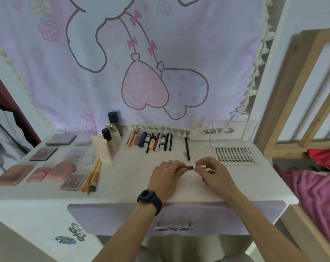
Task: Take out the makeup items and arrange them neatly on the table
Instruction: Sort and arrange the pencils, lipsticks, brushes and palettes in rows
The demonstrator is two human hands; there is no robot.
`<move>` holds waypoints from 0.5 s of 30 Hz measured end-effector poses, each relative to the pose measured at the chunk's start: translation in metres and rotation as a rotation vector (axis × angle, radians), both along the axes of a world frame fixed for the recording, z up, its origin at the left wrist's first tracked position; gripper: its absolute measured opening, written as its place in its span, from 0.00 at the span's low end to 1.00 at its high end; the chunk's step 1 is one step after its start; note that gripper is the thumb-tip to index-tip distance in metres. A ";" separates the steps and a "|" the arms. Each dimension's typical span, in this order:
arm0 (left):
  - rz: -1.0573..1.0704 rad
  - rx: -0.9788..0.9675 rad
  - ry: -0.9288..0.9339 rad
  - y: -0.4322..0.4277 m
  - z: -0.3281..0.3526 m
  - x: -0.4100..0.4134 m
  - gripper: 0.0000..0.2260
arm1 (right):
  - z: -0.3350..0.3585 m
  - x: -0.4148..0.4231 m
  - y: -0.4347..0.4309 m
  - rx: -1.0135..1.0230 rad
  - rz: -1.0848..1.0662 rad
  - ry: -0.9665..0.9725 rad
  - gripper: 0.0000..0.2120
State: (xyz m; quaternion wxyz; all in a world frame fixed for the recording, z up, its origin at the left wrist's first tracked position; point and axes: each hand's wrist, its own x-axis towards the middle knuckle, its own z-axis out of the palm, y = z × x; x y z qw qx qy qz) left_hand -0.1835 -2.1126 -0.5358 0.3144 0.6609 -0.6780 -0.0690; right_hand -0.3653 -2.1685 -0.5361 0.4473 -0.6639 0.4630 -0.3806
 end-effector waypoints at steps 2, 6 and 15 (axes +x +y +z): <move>0.019 0.011 0.063 -0.003 -0.004 0.001 0.11 | -0.004 0.001 -0.001 -0.022 0.000 0.035 0.05; 0.037 -0.004 0.164 -0.004 -0.011 0.003 0.10 | -0.007 0.004 -0.001 -0.012 -0.058 0.051 0.12; 0.008 -0.043 0.083 0.001 -0.014 0.003 0.11 | -0.013 0.001 0.006 -0.055 -0.065 0.012 0.03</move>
